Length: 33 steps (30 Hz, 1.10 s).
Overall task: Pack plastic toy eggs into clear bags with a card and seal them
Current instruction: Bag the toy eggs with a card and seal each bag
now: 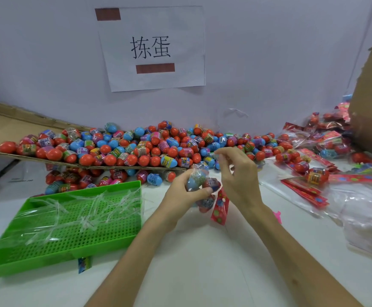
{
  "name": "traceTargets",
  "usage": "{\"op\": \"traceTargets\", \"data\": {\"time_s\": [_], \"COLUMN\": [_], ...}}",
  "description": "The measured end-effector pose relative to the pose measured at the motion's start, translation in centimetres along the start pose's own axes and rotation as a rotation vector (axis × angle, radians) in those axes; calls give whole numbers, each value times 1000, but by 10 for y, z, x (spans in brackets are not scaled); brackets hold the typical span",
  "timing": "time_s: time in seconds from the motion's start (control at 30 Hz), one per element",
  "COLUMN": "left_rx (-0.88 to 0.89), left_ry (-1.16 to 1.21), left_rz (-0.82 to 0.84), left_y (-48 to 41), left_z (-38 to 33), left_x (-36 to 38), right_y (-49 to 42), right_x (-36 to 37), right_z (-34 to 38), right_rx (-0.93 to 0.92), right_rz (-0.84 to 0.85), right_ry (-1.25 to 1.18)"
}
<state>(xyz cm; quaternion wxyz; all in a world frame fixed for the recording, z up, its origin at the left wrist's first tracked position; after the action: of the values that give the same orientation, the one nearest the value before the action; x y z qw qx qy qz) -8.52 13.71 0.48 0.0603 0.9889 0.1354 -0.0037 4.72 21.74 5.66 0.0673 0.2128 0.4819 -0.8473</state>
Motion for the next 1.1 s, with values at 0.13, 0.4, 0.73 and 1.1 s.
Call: {"op": "traceTargets", "data": {"time_s": [0.13, 0.4, 0.73, 1.1], "left_rx": [-16, 43, -119, -4], "left_ry": [132, -21, 289, 607], "left_rz": [-115, -175, 41, -80], "left_y": [-1, 3, -1, -3], "left_z": [-1, -3, 1, -6], "left_x": [-10, -15, -3, -12], "right_y": [0, 15, 2, 7], "right_x": [17, 37, 26, 19], "right_z": [11, 8, -12, -20], "right_rx": [-83, -81, 361, 770], "right_rz": [278, 576, 400, 102], "right_ry": [-46, 135, -464, -821]}}
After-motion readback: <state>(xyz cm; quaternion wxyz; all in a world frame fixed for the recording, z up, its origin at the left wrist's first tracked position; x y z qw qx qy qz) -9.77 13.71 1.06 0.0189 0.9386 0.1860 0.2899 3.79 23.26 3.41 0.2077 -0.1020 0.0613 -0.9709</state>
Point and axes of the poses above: each hand's wrist, its own y-axis away from the middle knuckle, its own x-axis out of the palm, z = x × y, the point moved 6 cm from there along -y, towards the middle knuckle, and after that the axes turned 10 degrees about -x, right-handed, at the moved point
